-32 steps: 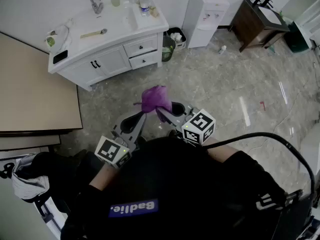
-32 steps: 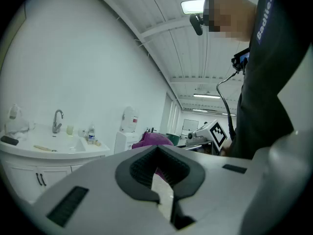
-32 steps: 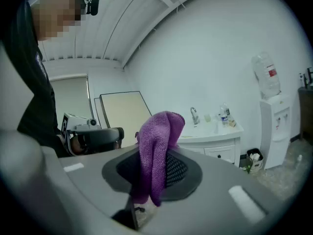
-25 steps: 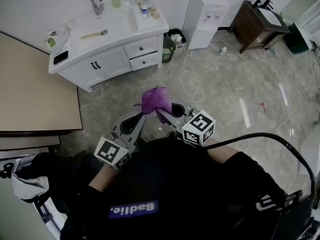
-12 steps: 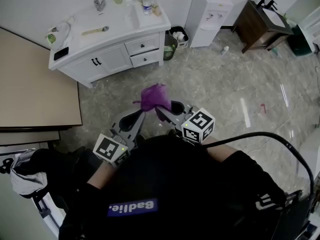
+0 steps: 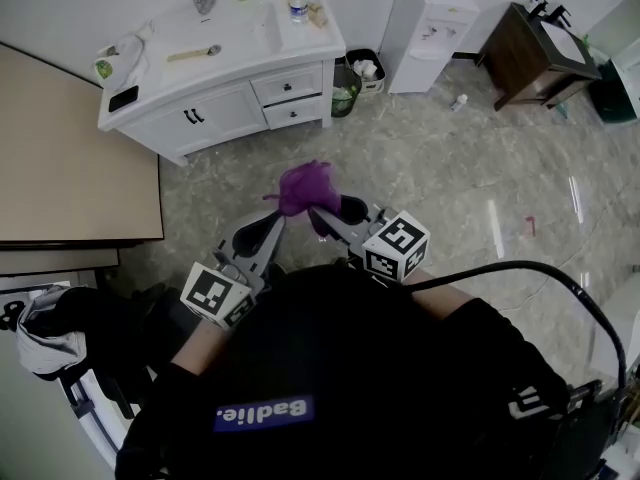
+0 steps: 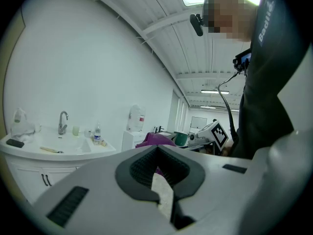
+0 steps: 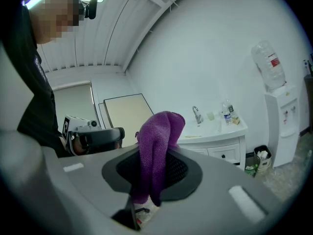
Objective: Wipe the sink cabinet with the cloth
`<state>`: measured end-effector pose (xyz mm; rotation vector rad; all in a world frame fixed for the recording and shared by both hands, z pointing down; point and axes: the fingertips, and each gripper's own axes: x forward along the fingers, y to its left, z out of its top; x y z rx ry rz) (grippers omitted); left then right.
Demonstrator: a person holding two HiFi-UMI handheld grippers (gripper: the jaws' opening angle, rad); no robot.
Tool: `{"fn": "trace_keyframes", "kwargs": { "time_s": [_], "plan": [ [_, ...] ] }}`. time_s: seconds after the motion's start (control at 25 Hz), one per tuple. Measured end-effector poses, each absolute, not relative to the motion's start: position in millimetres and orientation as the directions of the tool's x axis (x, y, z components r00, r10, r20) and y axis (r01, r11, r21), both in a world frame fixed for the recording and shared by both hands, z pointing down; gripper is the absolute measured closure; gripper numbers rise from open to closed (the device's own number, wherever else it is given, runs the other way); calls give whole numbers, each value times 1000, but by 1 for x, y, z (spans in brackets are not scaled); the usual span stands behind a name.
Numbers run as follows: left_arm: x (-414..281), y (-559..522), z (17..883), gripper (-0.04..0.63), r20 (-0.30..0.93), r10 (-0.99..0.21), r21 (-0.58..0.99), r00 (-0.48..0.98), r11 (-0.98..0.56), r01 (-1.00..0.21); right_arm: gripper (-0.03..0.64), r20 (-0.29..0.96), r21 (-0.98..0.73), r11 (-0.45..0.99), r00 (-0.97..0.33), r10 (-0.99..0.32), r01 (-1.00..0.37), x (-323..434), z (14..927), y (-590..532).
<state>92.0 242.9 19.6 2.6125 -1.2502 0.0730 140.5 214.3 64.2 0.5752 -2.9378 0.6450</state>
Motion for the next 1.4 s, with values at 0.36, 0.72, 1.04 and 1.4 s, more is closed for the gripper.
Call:
{"fn": "trace_keyframes", "kwargs": {
  "time_s": [0.36,0.72,1.04,1.4],
  "plan": [
    [99,207,30,591,161,-782,206,602,-570,-796,540,169,-423,831,-932,-319,-361,150,84,177],
    [38,122,51,591,137,-720,232,680,-644,-729,540,223,-368,823,-901,-372,-431,89,98,99],
    [-44,22,65,591,127,-647,275,752,-706,-653,540,256,-418,749,-858,-446,-514,-1,119,11],
    [-68,-28,83,591,146,-660,300,737,-680,-669,540,258,-459,747,-877,-406,-481,-41,140,-38]
  ]
}}
